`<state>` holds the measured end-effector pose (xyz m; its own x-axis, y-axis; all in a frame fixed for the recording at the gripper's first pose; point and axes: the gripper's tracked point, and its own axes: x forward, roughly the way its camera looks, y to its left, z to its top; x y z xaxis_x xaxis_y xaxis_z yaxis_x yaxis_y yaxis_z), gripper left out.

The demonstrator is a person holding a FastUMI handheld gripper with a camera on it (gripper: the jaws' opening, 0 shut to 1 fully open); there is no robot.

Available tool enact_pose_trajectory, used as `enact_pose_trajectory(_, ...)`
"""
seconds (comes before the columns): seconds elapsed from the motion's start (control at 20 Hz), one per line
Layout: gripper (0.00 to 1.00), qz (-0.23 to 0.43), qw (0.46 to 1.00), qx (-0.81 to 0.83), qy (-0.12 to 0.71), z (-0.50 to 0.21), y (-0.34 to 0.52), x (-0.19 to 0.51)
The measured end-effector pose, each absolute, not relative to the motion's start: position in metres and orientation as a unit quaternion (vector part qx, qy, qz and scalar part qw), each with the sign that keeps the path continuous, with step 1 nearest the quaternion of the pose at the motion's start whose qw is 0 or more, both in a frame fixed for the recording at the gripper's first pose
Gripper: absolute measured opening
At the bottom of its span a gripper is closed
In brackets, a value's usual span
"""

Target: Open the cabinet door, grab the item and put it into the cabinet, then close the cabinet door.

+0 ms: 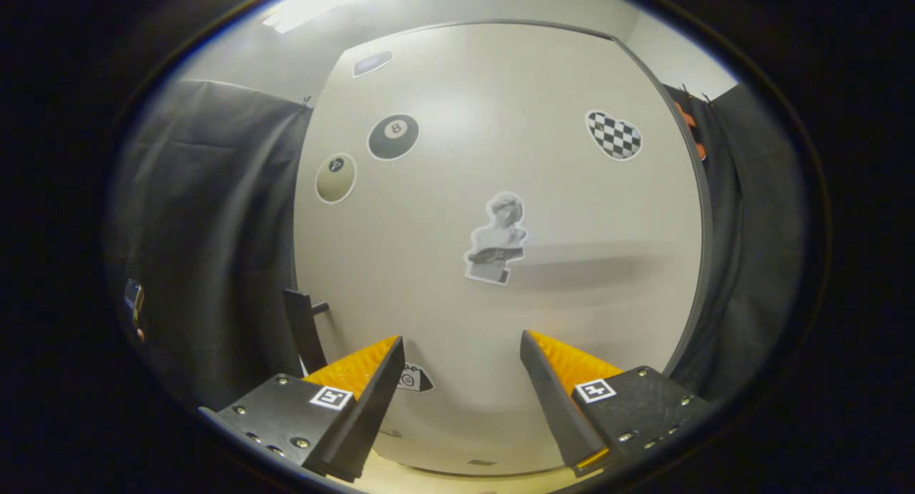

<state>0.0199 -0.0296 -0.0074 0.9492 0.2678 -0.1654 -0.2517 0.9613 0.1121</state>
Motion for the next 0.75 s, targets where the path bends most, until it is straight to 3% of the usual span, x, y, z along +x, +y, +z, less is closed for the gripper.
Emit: enact_pose_trajectory(0.75,0.97,0.123,0.989,0.027,0.083,-0.0081,-0.0321,0.0232)
